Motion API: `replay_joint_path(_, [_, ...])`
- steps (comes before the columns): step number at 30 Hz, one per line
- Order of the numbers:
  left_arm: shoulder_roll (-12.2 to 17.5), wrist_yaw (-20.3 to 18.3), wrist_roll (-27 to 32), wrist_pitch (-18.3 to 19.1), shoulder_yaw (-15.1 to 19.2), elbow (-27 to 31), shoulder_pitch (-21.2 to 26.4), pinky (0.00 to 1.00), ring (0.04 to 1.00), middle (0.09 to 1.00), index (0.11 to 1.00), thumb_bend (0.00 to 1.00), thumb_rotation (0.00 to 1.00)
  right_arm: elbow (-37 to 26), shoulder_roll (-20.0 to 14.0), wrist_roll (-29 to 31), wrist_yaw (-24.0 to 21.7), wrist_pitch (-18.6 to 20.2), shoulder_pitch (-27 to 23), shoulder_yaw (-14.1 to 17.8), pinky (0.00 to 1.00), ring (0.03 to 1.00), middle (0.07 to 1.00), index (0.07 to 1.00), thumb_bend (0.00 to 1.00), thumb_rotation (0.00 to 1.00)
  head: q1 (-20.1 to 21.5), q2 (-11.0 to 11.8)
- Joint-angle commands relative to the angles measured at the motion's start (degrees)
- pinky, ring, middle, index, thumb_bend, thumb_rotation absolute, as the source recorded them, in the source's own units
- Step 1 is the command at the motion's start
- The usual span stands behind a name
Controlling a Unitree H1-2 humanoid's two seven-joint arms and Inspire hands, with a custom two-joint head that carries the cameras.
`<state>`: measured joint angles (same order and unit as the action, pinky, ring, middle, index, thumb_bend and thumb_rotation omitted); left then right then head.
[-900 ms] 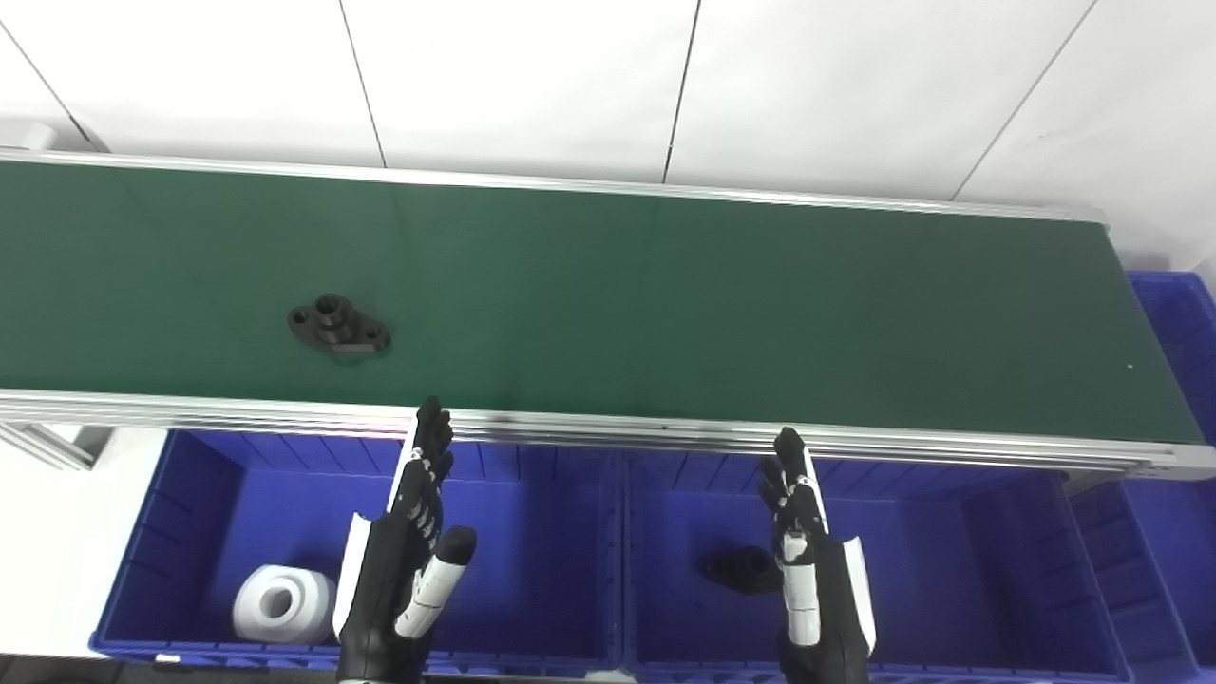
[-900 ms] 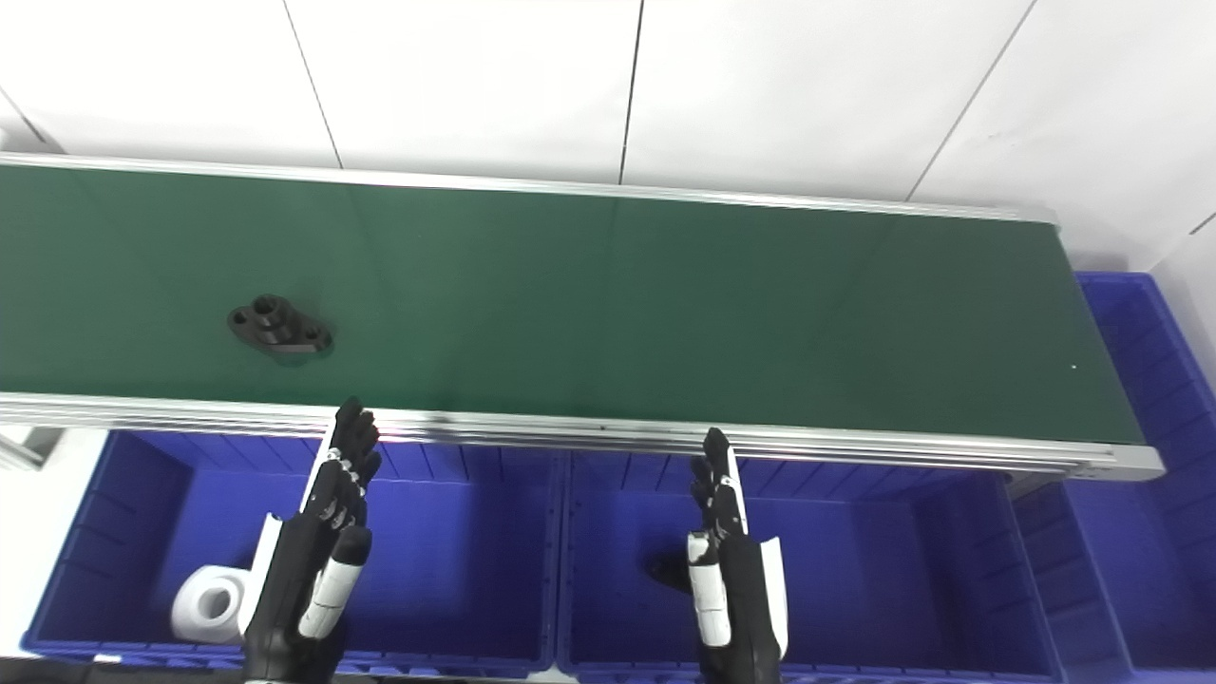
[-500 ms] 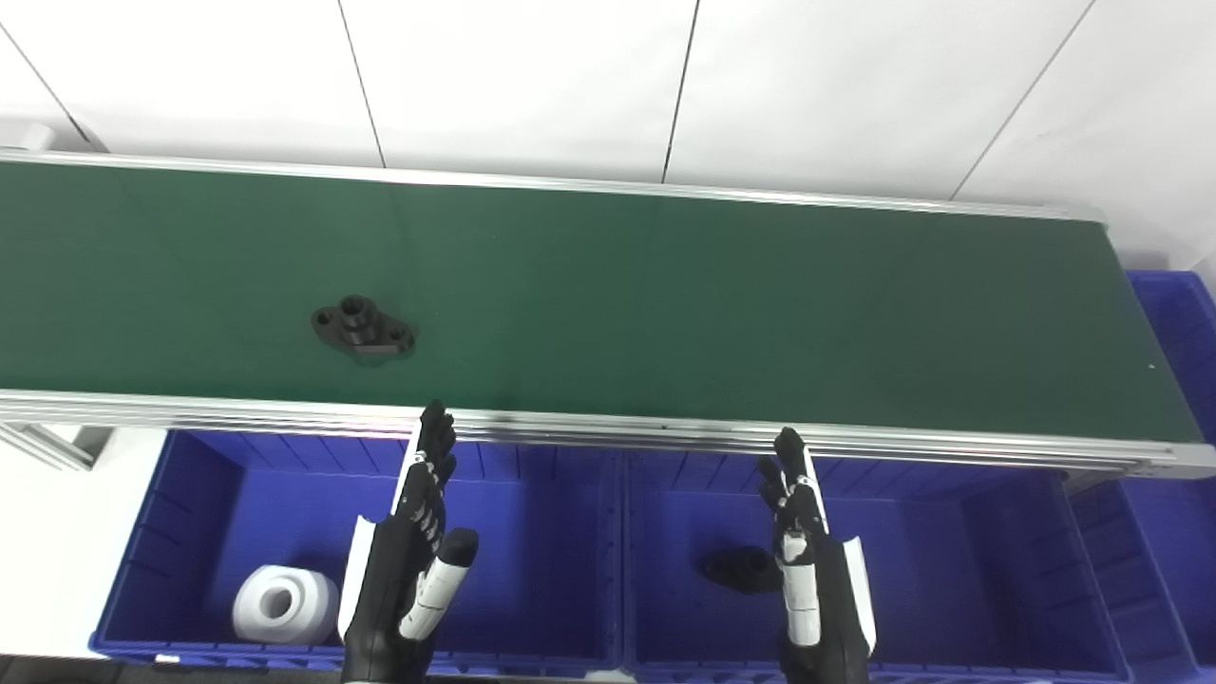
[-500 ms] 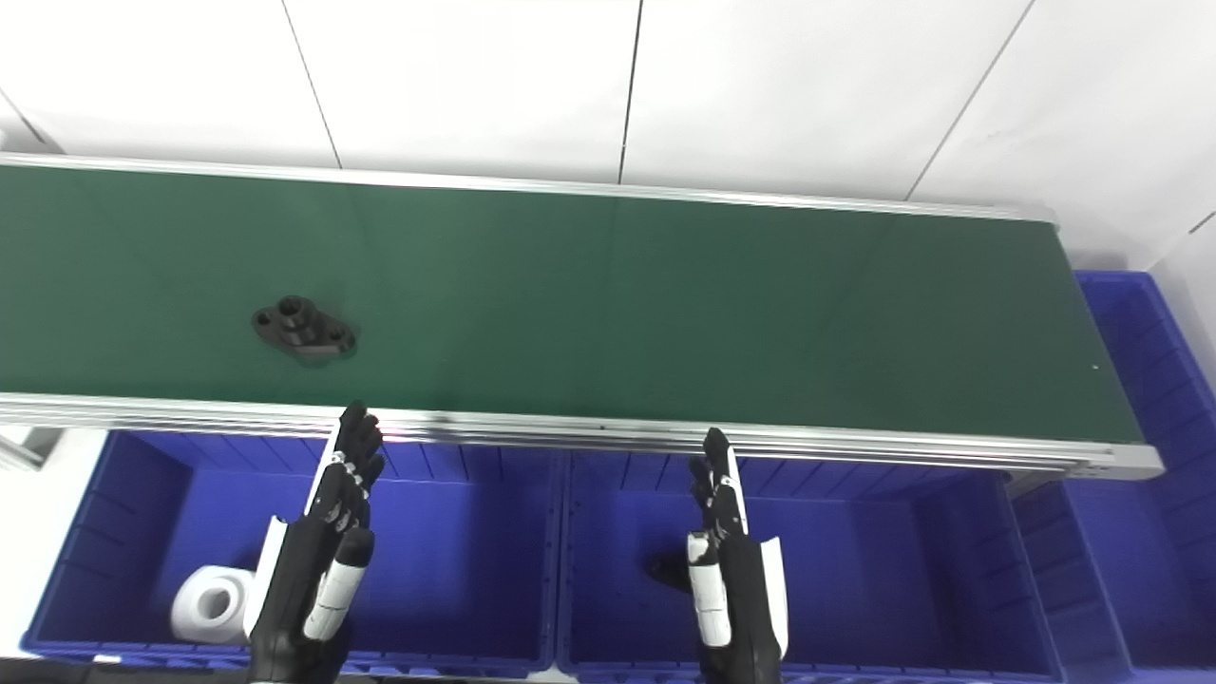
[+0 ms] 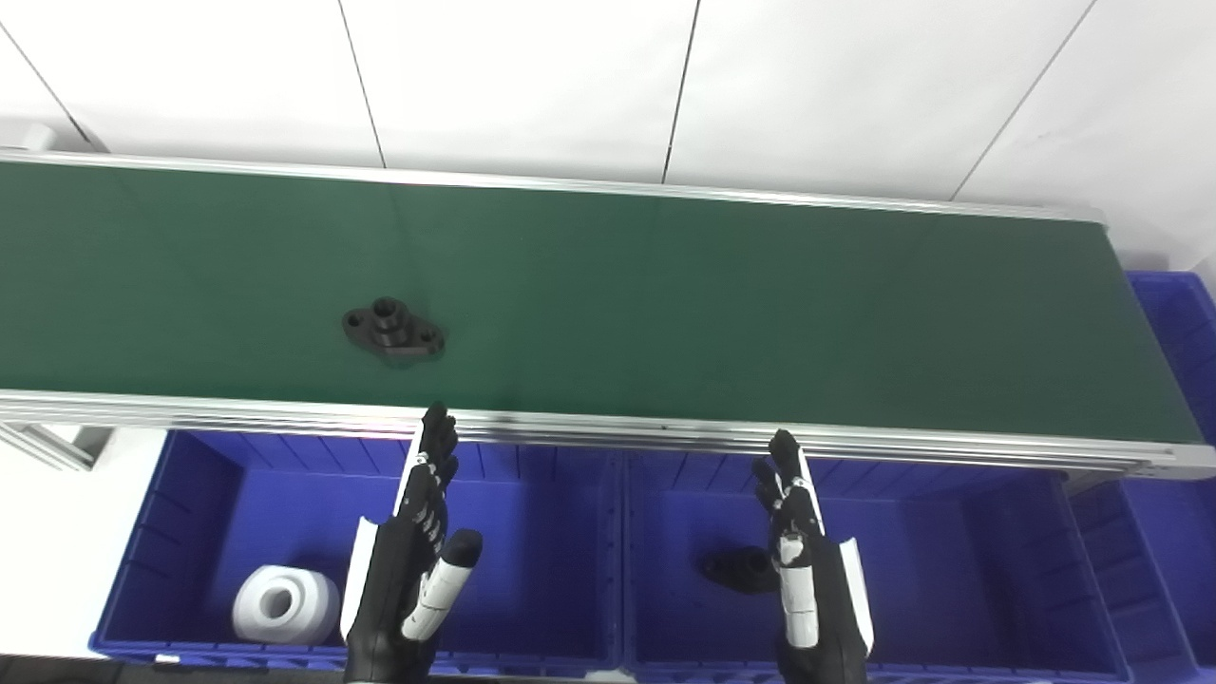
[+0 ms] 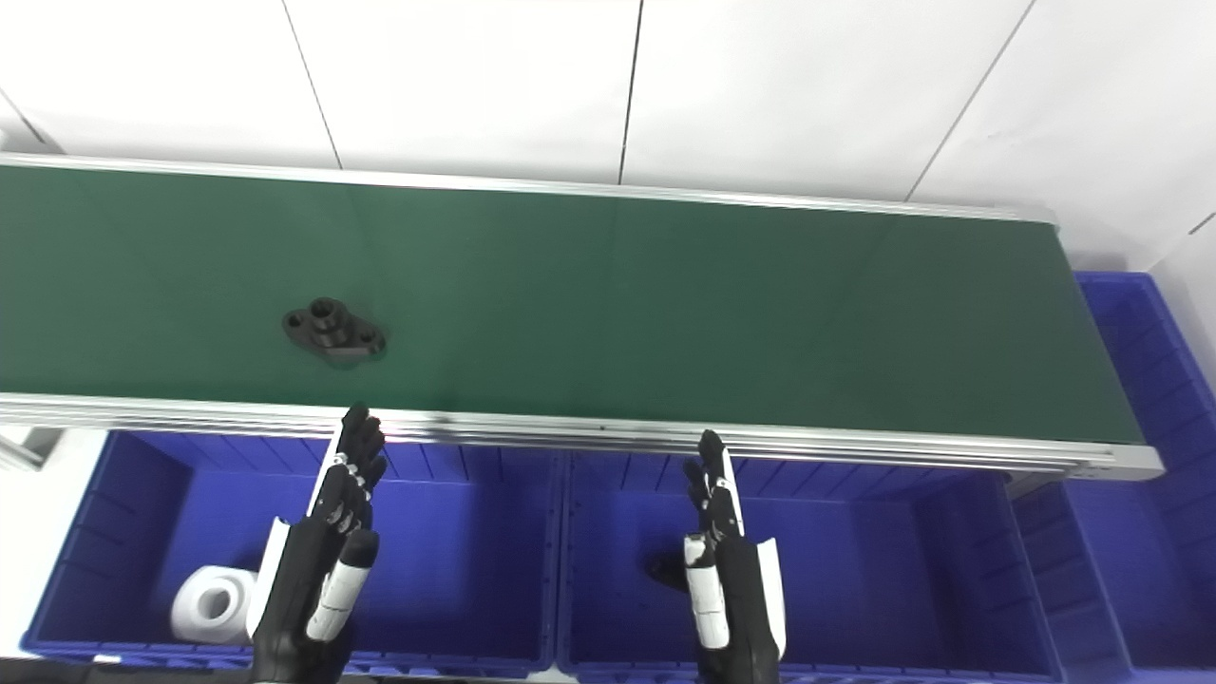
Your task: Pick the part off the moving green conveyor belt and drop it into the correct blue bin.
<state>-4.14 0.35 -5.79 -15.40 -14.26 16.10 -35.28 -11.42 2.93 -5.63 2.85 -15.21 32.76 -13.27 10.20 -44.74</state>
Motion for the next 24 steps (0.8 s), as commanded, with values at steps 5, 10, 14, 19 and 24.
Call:
replay_joint_path(5, [-0.59, 0.20, -0.05, -2.11, -0.71, 1.59, -0.53, 1.00, 1.000, 1.000, 1.000, 0.84, 0.84, -4.04, 0.50, -3.10, 0.71, -0.74, 0.78, 0.46, 0.96, 0.942, 0.982, 0.999, 0.77, 0.86, -1.20, -0.05])
replay_joint_path(10, [-0.56, 0.16, 0.03, -2.20, -0.87, 1.48, -0.46, 1.00, 1.000, 1.000, 1.000, 0.81, 0.84, -10.98, 0.44, -10.88, 1.51, 1.60, 0.03, 2.01, 0.93, 0.943, 0.985, 0.998, 0.77, 0.82, -1.27, 0.46])
replay_joint_path(14, [-0.77, 0.23, -0.19, -1.99, -1.00, 1.09, -0.31, 1.00, 1.000, 1.000, 1.000, 0.84, 0.84, -16.12, -0.17, -17.89, 0.15, 6.01, -3.17, 3.51, 0.88, 0.937, 0.986, 1.000, 0.79, 0.78, -2.19, 1.26])
replay_joint_path(19, [-1.29, 0.28, 0.24, -2.80, -1.22, -0.10, 0.17, 1.00, 1.000, 1.000, 1.000, 0.82, 0.81, -17.40, -1.29, -23.94, -3.13, 12.40, -11.81, 4.05, 0.85, 0.924, 0.971, 0.976, 0.85, 0.60, -3.09, 2.36])
replay_joint_path(24, [-1.48, 0.26, 0.06, -3.11, -1.31, -0.73, 0.57, 1.00, 1.000, 1.000, 1.000, 0.81, 0.79, -15.44, -2.62, -32.96, -5.81, 18.13, -21.05, 3.45, 0.76, 0.887, 0.945, 0.959, 0.88, 0.57, -3.27, 3.01])
